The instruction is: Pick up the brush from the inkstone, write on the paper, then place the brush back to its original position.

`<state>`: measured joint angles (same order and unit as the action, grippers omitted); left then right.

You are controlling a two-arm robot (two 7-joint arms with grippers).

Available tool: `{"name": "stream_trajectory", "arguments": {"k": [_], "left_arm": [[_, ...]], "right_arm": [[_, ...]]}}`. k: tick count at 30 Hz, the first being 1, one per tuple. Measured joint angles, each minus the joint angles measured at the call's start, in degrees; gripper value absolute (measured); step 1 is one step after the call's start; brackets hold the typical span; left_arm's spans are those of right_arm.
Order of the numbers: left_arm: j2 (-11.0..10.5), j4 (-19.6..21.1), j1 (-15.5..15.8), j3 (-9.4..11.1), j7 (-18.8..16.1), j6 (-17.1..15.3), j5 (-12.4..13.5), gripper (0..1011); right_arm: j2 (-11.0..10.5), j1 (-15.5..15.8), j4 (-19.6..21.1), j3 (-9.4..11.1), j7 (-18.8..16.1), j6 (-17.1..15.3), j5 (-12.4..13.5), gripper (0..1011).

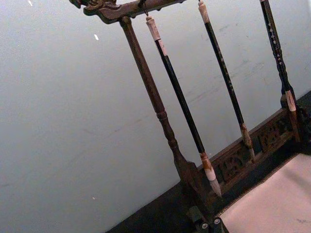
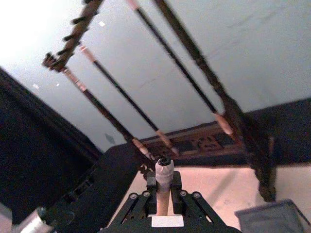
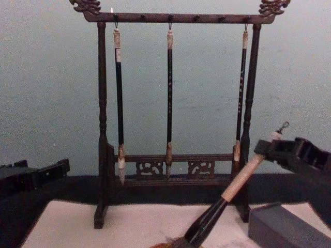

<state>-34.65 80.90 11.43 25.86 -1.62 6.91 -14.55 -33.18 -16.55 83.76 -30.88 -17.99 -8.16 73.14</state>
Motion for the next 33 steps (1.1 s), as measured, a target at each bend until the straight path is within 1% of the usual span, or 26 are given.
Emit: {"name": "stream_trajectory", "arguments": {"k": [3,4,6,12,18,25,30,33], "left_arm": [[0.00,0.00,0.00,0.00,0.00,0.00,0.00,1002],[0.00,0.00,0.00,0.00,0.00,0.00,0.00,1002],[0.00,0.00,0.00,0.00,0.00,0.00,0.00,1002],[0.00,0.00,0.00,0.00,0.00,0.00,0.00,1002],[0.00,0.00,0.00,0.00,0.00,0.00,0.00,1002],[0.00,0.00,0.00,0.00,0.00,0.00,0.00,1002],[0.00,0.00,0.00,0.00,0.00,0.00,0.00,1002],[0.00,0.00,0.00,0.00,0.00,0.00,0.00,1002]], "right_arm": [[-0.37,-0.36,1.33,-0.37,0.18,-0.34,-1.75,173],[-0.37,-0.36,1.33,-0.37,0.18,-0.34,-1.75,173],[-0.71,-0.57,2.59,-0.59,0.34,-0.53,-3.41,173],[-1.14,-0.66,4.14,-0.55,0.65,-0.63,-5.57,173],[-1.81,-0.09,5.93,0.21,1.42,-0.58,-7.88,173],[-2.37,0.72,7.12,1.32,1.83,-0.23,-9.29,173],[-3.38,1.47,9.65,1.98,2.17,0.67,-11.85,173],[-3.80,1.80,10.82,2.25,2.21,0.95,-12.88,173]]}}
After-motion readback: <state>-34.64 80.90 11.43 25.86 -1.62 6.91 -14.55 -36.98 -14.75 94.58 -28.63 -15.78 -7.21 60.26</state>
